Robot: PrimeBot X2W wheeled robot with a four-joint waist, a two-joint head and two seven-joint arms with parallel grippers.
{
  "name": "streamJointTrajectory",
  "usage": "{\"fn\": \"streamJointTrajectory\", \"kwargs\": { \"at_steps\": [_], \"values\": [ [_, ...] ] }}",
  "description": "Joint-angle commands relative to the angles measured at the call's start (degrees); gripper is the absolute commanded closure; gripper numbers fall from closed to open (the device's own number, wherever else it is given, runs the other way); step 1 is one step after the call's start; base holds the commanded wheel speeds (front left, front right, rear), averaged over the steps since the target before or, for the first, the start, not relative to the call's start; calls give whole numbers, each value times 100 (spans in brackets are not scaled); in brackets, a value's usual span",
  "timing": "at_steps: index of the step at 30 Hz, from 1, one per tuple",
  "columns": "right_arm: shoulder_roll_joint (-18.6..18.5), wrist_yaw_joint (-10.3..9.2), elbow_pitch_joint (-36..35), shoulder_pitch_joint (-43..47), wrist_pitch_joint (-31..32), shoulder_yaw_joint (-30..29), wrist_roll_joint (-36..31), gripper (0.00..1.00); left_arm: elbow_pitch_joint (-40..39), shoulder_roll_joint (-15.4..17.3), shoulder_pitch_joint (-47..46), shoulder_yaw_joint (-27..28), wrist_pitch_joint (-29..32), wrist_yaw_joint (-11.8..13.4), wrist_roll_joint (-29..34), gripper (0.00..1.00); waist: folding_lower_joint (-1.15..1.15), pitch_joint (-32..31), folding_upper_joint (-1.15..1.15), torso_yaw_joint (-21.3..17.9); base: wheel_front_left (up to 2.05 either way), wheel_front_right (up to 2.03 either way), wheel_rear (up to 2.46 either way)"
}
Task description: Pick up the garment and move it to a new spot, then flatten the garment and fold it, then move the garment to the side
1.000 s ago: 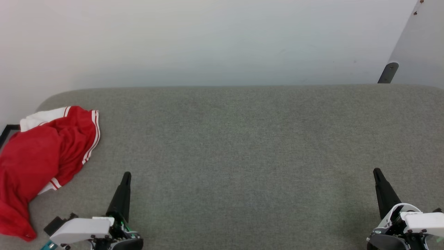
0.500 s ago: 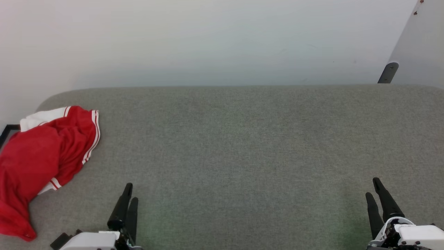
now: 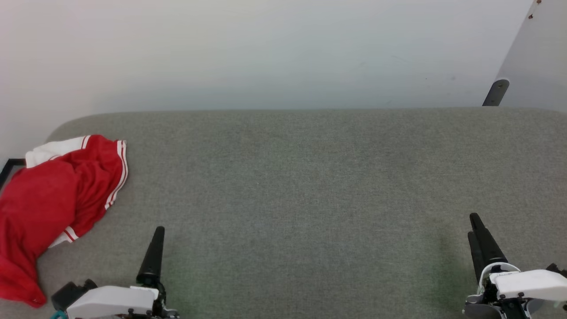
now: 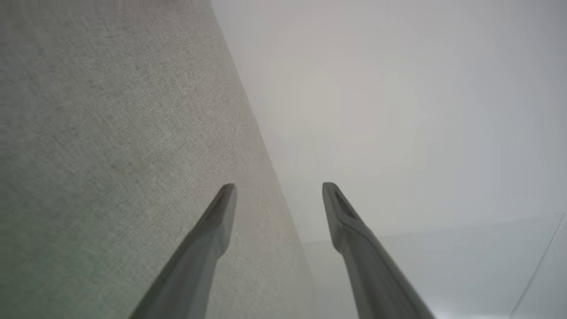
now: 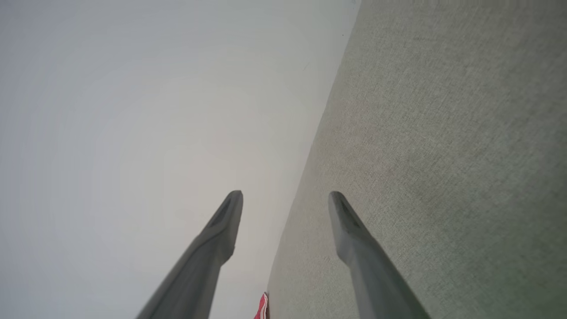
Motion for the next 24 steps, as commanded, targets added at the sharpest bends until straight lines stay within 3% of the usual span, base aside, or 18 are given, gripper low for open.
{"fn": "streamJointTrajectory", "kwargs": {
  "at_steps": [1, 24],
  "values": [
    [-104, 14, -50, -231, -78, 93, -283, 0, -103, 61, -152, 25, -75, 20, 359, 0, 0, 1, 0, 1, 0, 0, 0],
    [-324, 22, 203, -697, -581, 457, -3423, 0, -108, 302, -275, -151, -578, 295, 3219, 0, 0, 8, 0, -11, 0, 0, 0]
  ]
}}
